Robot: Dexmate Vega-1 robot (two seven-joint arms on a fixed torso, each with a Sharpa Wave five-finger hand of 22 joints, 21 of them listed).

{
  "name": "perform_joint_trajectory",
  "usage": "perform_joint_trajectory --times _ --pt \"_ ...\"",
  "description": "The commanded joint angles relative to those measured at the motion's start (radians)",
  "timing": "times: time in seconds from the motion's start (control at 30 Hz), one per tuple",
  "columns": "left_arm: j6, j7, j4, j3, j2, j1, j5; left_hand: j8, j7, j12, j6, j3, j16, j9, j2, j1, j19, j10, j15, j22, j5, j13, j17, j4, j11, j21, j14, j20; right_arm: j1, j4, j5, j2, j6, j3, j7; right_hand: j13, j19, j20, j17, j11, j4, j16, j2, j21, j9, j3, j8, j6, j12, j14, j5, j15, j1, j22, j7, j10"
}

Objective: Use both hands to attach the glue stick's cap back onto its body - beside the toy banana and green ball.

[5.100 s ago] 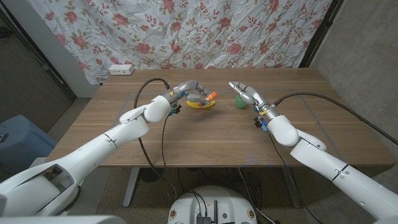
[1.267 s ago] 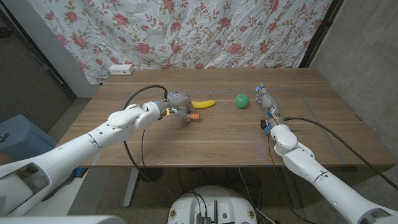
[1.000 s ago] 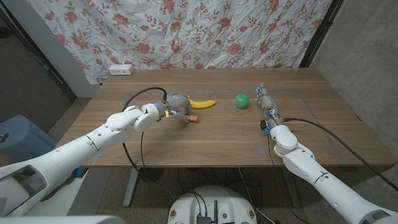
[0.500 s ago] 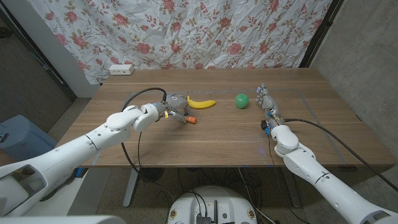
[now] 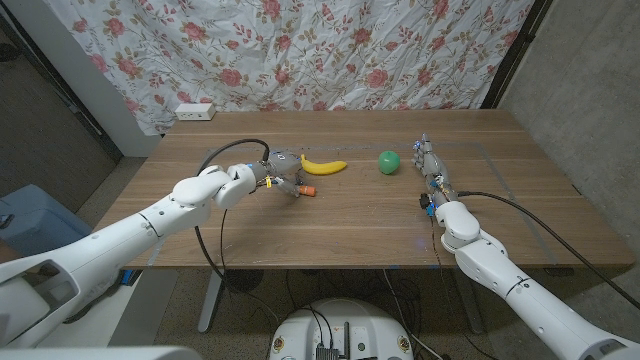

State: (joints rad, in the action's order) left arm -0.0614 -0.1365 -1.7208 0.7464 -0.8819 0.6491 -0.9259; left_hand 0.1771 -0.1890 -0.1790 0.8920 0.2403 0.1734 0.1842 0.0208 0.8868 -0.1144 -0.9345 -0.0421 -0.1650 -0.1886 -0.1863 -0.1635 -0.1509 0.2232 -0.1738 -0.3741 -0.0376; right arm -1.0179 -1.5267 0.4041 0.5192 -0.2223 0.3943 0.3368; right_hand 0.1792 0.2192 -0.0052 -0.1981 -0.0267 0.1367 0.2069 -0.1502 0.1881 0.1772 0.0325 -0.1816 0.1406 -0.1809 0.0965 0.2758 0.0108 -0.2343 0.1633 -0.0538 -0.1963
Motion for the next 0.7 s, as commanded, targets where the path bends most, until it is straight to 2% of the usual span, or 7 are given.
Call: perform_joint_trajectory --times 0.03,0.37,0.5,0.7 --pt "0.018 -0.055 -0.024 0.006 -0.010 -0.009 -0.032 0.001 0.001 0.006 -0.057 -0.006 0.002 0.005 0.007 -0.023 0.025 0.065 -0.109 -0.003 -0.001 0.000 -0.002 0.003 0.000 -0.008 0.032 -0.028 0.001 0.002 -0.005 -0.001 0.005 0.000 0.010 0.001 0.001 0.003 -0.005 -0.005 0.003 0.003 -0.004 -0.003 0.000 -0.005 -0.005 0.002 -0.005 0.005 0.008 0.005 0.002 0.003 0.002 -0.008" --pt "0.021 -0.075 -0.040 -0.002 -0.016 -0.007 -0.038 -0.001 -0.003 0.006 -0.131 -0.017 0.000 0.004 0.022 -0.057 0.047 0.144 -0.097 -0.003 0.001 0.001 -0.003 0.005 0.000 -0.007 0.072 -0.017 -0.008 -0.009 -0.007 -0.002 0.007 -0.001 0.020 0.001 0.002 0.004 -0.005 -0.007 0.002 0.003 -0.004 -0.002 0.000 -0.008 -0.006 0.004 -0.006 0.008 0.009 0.004 0.003 0.003 0.001 -0.009" --pt "0.033 -0.093 -0.055 -0.008 -0.019 -0.003 -0.039 -0.001 0.006 0.009 -0.186 -0.026 0.002 0.002 0.033 -0.087 0.072 0.224 -0.087 -0.003 0.004 0.002 -0.004 0.008 -0.002 -0.006 0.096 -0.003 -0.010 -0.011 -0.008 -0.001 0.010 -0.002 0.024 0.001 0.002 0.004 -0.005 -0.007 0.002 0.002 -0.004 -0.002 0.000 -0.009 -0.006 0.005 -0.005 0.005 0.009 0.005 0.004 0.003 0.001 -0.007" --pt "0.056 -0.126 -0.081 -0.018 -0.025 0.008 -0.039 0.003 0.010 0.009 -0.221 -0.039 0.000 0.000 0.048 -0.122 0.096 0.286 -0.079 -0.003 0.010 0.004 -0.004 0.014 -0.002 -0.004 0.126 0.008 -0.009 -0.012 -0.012 0.002 0.019 -0.002 0.027 0.001 0.002 0.005 -0.005 -0.007 0.001 0.001 -0.004 -0.002 0.000 -0.011 -0.006 0.005 -0.005 0.003 0.010 0.005 0.005 0.003 0.001 -0.008"
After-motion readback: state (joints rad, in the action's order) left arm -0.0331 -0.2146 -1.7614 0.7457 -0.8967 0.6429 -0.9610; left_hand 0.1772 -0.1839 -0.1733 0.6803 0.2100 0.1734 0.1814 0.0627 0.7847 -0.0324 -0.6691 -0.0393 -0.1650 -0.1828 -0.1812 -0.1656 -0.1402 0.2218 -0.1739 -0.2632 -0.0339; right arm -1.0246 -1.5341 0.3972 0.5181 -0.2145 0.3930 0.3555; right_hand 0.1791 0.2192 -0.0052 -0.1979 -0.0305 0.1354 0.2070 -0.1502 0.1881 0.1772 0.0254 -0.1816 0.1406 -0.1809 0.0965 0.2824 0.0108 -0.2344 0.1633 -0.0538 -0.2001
